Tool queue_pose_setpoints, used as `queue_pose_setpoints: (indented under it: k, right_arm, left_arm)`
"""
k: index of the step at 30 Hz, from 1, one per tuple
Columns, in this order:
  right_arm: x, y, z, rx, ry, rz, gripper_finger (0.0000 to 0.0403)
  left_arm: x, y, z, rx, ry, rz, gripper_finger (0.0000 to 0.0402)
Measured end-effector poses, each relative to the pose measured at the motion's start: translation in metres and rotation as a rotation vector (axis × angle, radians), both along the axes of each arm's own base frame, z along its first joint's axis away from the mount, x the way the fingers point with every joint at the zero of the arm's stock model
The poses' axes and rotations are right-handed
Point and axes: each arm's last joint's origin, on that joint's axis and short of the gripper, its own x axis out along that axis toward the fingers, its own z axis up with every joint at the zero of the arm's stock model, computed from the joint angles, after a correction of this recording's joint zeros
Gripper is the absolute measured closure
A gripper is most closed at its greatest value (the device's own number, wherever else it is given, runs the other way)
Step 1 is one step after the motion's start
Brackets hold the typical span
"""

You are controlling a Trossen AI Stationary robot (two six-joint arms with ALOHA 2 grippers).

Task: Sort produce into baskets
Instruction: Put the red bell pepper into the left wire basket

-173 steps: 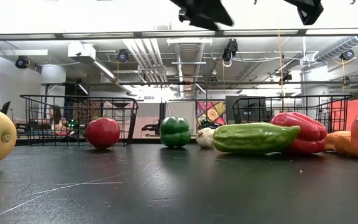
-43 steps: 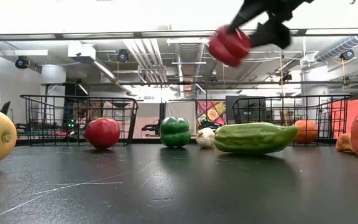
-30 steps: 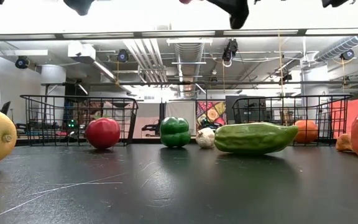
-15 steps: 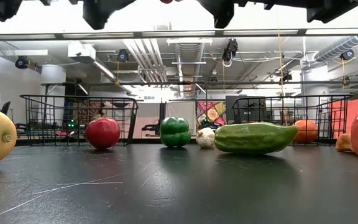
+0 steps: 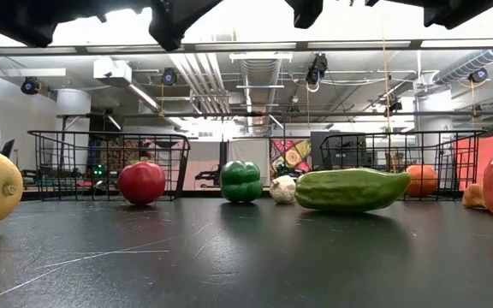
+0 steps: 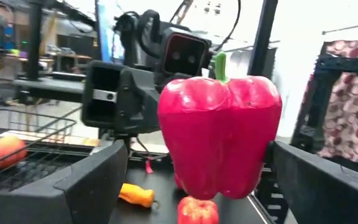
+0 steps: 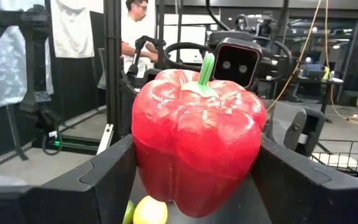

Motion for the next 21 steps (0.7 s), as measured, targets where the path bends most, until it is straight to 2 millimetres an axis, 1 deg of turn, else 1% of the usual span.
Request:
queue_pose_setpoints:
  k: [4,15,18,21]
  right_arm:
    - [0.000,-0.001,-0.001,-0.004,0.006,-0.018,0.0128]
    - [0.001,-0.001,-0.002,-0.006,0.008,-0.020,0.0125]
    - [0.001,-0.001,-0.002,-0.007,0.012,-0.011,0.0118]
    - [0.001,0.000,-0.002,-0.004,0.015,0.000,0.0111]
  left_arm:
    - [0.007,-0.004,-0.002,0.016,-0.009,-0.079,0.0036]
    - [0.025,-0.003,0.000,0.017,-0.009,-0.081,0.0038]
    - [0.026,-0.003,-0.001,0.022,-0.006,-0.079,0.0055]
    - [0.024,-0.002,-0.002,0.023,-0.003,-0.079,0.0098]
